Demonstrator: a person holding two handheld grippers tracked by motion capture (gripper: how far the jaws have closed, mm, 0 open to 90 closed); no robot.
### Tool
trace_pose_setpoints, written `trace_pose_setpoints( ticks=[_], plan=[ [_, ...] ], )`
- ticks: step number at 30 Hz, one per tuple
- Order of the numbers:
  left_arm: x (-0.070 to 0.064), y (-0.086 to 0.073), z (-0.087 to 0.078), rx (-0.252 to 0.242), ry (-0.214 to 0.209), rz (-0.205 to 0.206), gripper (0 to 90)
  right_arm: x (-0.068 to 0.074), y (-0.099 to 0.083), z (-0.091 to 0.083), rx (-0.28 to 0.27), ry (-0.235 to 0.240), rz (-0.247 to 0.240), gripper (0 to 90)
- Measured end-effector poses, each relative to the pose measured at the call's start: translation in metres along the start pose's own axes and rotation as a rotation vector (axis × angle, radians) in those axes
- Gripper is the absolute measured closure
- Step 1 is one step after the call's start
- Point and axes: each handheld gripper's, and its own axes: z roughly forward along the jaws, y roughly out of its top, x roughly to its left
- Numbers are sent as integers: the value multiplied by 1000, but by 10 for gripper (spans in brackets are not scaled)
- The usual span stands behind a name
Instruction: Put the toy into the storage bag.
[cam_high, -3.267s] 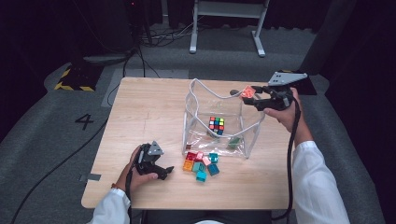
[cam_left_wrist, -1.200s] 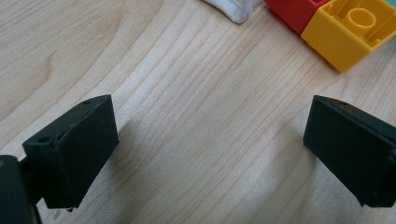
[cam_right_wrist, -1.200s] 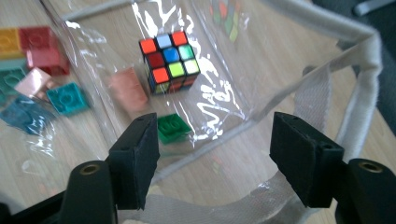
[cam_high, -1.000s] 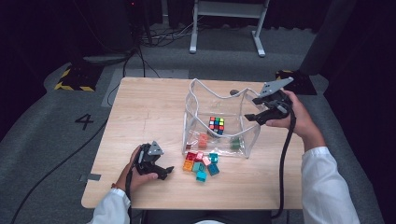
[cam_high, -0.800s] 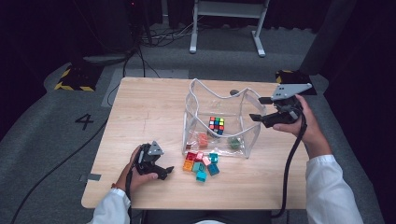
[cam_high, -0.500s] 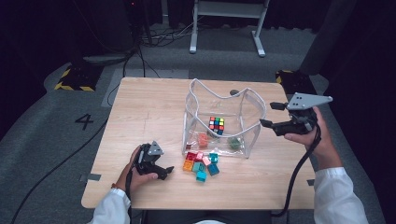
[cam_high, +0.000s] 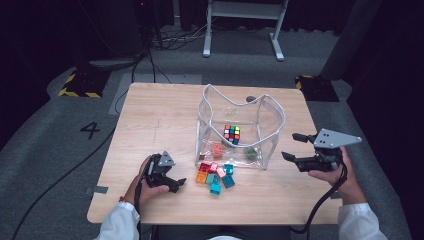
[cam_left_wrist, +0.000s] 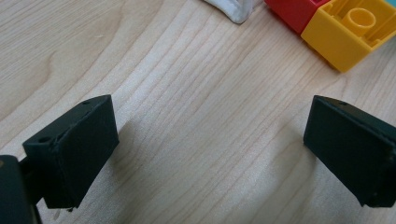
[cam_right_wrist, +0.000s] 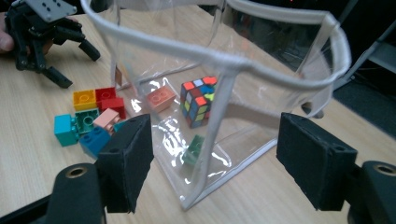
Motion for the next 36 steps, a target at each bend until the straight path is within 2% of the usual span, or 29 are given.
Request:
trace_pose_setpoints(
  ticks=[4,5,6,11,15,22,27,28,29,35,36],
  plan=[
    [0,0,0,-3,2,-1,32,15,-16,8,27,14,-33,321],
    [0,0,0,-3,2,-1,32,15,-16,8,27,14,-33,321],
    [0,0,0,-3,8,2,32,25,-23,13,26,37,-30,323],
    [0,0,0,-4,0,-2,32,42,-37,31,32,102,-19,326],
    [0,0,0,-2,13,7,32,54,-48,53,48,155,-4,338],
    [-1,-1,0,1,3,-1,33,83,-58,99,121,253,-25,356],
    [-1,-1,0,1,4,-2,32,96,-61,129,154,307,-31,363],
    [-1,-1,-1,2,4,-1,32,98,-61,133,152,305,-25,363],
    [-1,-1,0,2,2,-2,32,99,-61,138,155,310,-40,361],
    [-1,-1,-1,3,4,-2,32,107,-61,158,196,307,-11,343],
    [-1,-1,-1,2,4,-1,33,106,-61,162,184,309,-31,338]
  ],
)
